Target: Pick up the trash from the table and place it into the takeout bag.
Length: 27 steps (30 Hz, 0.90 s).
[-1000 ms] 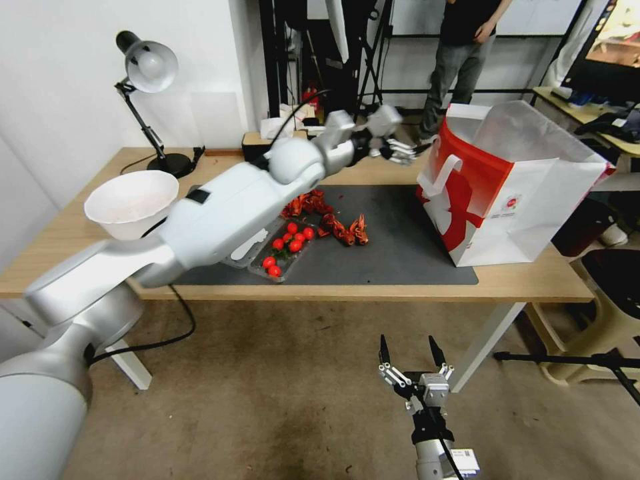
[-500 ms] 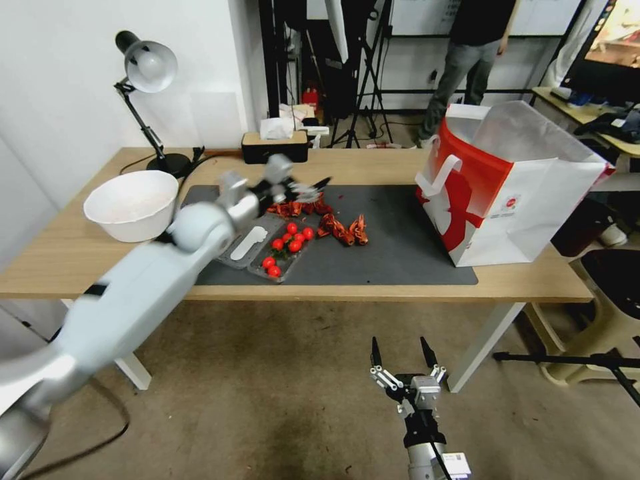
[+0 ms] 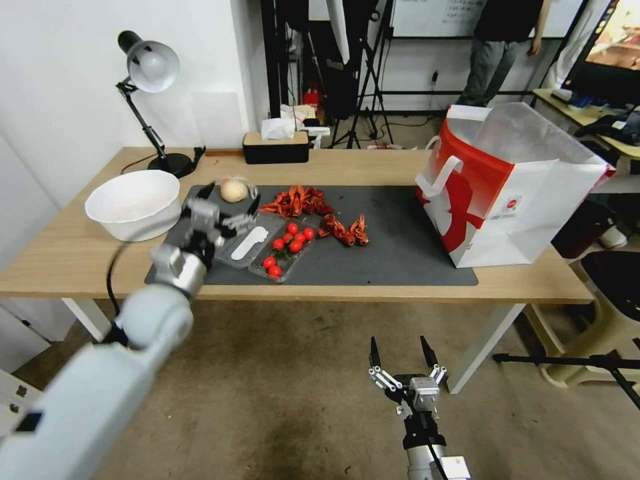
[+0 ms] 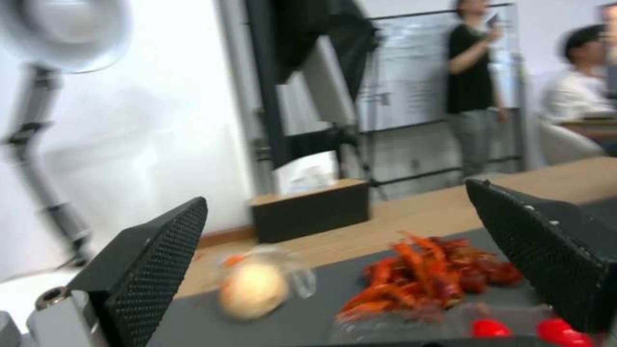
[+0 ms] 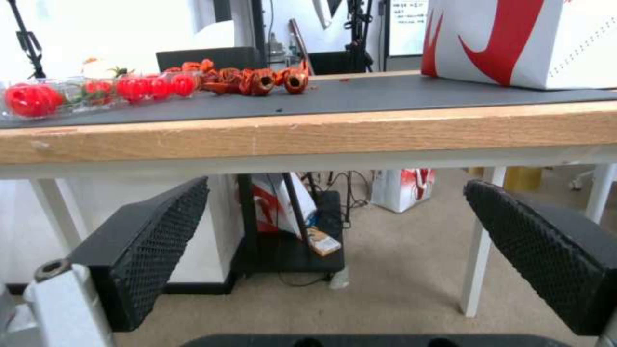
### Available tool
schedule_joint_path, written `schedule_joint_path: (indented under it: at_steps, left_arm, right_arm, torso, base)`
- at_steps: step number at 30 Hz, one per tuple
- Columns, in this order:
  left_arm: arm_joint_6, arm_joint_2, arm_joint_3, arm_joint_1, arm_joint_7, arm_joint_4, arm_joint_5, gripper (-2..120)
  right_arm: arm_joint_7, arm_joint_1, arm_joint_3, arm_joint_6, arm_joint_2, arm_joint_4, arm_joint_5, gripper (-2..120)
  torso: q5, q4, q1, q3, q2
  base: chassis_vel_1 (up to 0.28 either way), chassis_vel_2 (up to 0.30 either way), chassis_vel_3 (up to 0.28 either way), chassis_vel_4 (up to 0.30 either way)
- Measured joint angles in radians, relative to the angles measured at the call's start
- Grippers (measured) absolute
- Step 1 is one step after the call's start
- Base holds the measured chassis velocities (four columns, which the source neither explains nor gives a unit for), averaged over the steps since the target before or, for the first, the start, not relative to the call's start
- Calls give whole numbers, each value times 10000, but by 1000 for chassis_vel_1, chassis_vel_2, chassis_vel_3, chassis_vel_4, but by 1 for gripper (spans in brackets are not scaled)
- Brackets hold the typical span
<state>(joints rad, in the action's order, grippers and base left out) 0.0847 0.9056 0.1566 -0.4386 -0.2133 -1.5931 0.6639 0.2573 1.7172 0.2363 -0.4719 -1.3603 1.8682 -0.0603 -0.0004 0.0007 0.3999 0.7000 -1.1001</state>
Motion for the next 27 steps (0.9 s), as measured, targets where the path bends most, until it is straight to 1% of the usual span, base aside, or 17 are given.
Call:
schedule_joint_path:
  at_steps: [3,4,5,7,8,10,13,14,15,16,17,18,21,23,25,26,27]
  left_arm:
    - [-2,-319,-1011,-1186,354,-748,-110,100]
    - [-37,-500,-1726,-1997,643,-1287,-189,100]
    - [-37,-500,-1726,-1997,643,-1287,-189,100]
    - [-221,-657,-2461,-2887,1294,-1860,-280,100]
    - [-221,-657,-2461,-2887,1294,-1860,-280,100]
    - [-610,-655,-3044,-3715,2044,-2245,-465,100]
    - [-749,-593,-3255,-4060,2247,-2362,-591,100]
    - [-1088,-320,-3731,-4920,2701,-2665,-1078,100]
    - [-1195,-203,-3851,-5189,2845,-2746,-1263,100]
    - [-1535,191,-4056,-5892,3424,-2892,-1768,100]
    - [-1535,191,-4056,-5892,3424,-2892,-1768,100]
    - [-1795,673,-4323,-6618,4114,-3090,-2288,100]
    - [-1826,899,-4519,-7054,4432,-3226,-2610,100]
    - [-1738,1029,-4776,-7450,4760,-3395,-2924,100]
    - [-1704,1048,-4830,-7548,4839,-3431,-2975,100]
    - [-1642,1086,-5069,-7950,4926,-3525,-3077,100]
    - [-1645,1065,-5184,-8127,4790,-3523,-3078,100]
  right_arm:
    - [2,86,-21,-9,-46,83,158,100]
    - [10,156,-16,-30,-63,150,258,100]
    - [10,156,-16,-30,-63,150,258,100]
    - [14,216,-13,-49,-82,213,362,100]
    - [14,216,-13,-49,-82,213,362,100]
    - [15,217,-13,-50,-109,219,422,100]
    - [19,206,-12,-45,-124,219,431,100]
    - [16,196,-10,-32,-158,215,460,100]
    - [16,194,-10,-31,-167,213,465,100]
    - [18,171,-9,-14,-193,201,472,100]
    - [18,171,-9,-14,-193,201,472,100]
    - [17,145,-9,19,-209,198,487,100]
    - [19,137,-8,44,-225,198,509,100]
    - [18,126,-8,73,-229,205,518,100]
    - [18,125,-8,77,-229,206,519,100]
    - [13,124,-8,87,-229,207,519,100]
    - [1,124,-8,88,-221,208,518,100]
  torso:
    - [-8,-7,-1,-1,-1]
    - [-13,-2,-1,-1,-1]
    - [-13,-2,-1,-1,-1]
    - [-16,2,0,-1,-1]
    - [-16,2,0,-1,-1]
    - [-12,-6,-1,-2,-2]
    - [-15,-14,-1,-1,-1]
    - [-14,-9,0,-1,-1]
    - [-11,-12,-1,-1,-1]
    - [-12,-9,-2,-1,-1]
    - [-12,-9,-2,-1,-1]
    - [-11,-8,-2,-1,0]
    - [-11,-10,-1,0,1]
    - [2,-8,-1,-1,1]
    - [3,-9,-1,-1,1]
    - [4,-8,-1,0,0]
    - [5,-7,-1,0,0]
  base:
    - [0,0,0,0]
    - [0,0,0,0]
    - [0,0,0,0]
    - [0,0,0,0]
    - [0,0,0,0]
    - [0,0,0,0]
    - [0,0,0,0]
    - [0,0,0,0]
    - [0,0,0,0]
    - [0,0,0,0]
    - [0,0,0,0]
    - [0,0,0,0]
    - [0,0,0,0]
    - [0,0,0,0]
    - [0,0,0,0]
    - [0,0,0,0]
    - [0,0,0,0]
